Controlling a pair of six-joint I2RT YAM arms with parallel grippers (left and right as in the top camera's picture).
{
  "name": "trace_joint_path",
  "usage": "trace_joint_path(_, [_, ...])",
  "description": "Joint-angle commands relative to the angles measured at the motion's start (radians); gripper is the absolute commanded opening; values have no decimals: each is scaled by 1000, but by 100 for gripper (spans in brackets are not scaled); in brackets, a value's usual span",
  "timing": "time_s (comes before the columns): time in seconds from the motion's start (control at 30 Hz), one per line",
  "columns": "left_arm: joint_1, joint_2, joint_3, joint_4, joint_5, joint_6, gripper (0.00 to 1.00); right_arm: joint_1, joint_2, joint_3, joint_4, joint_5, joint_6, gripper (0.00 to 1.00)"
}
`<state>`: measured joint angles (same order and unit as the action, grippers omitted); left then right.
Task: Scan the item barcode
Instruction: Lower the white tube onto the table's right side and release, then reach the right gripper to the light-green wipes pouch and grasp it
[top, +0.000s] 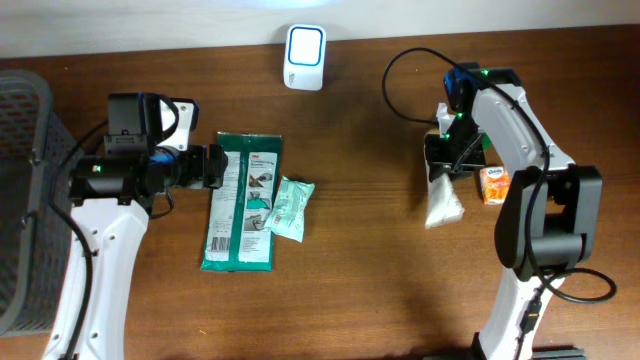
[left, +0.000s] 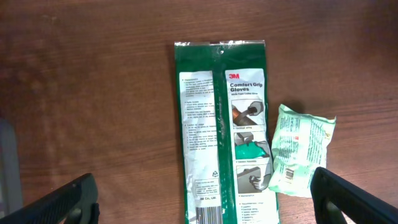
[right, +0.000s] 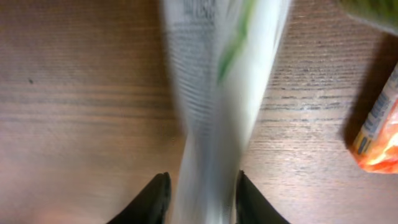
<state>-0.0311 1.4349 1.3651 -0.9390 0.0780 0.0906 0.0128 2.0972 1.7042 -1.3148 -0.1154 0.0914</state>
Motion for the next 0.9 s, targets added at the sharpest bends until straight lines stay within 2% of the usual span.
trace_joint_path(0.0, [3, -1, 3, 2, 1, 20, 99, 1, -29, 1, 11, -5, -8, 45])
trace_joint_path(0.13, [3, -1, 3, 2, 1, 20, 99, 1, -30, 87, -43, -34, -8, 45])
trace_joint_path(0.2, [3, -1, 3, 2, 1, 20, 99, 5, -31, 164, -84, -183, -25, 46])
trace_joint_path(0.27, [3, -1, 3, 2, 1, 20, 99, 28, -30, 166, -77, -348, -42, 45])
trace_joint_path(0.4, [3, -1, 3, 2, 1, 20, 99, 152, -26, 120, -14, -390, -26, 46])
trace_joint_path(0.47, [3, -1, 3, 2, 1, 20, 99, 230, -26, 68, 93, -390, 56, 50])
trace_joint_path(0.5, [3, -1, 3, 2, 1, 20, 99, 277, -25, 27, 175, -390, 111, 56])
trace_joint_path(0.7, [3, -1, 3, 2, 1, 20, 99, 431, -6, -23, 533, -360, 37, 57])
trace_joint_path(0.87, [3, -1, 3, 2, 1, 20, 99, 473, 59, -23, 652, -349, 42, 54])
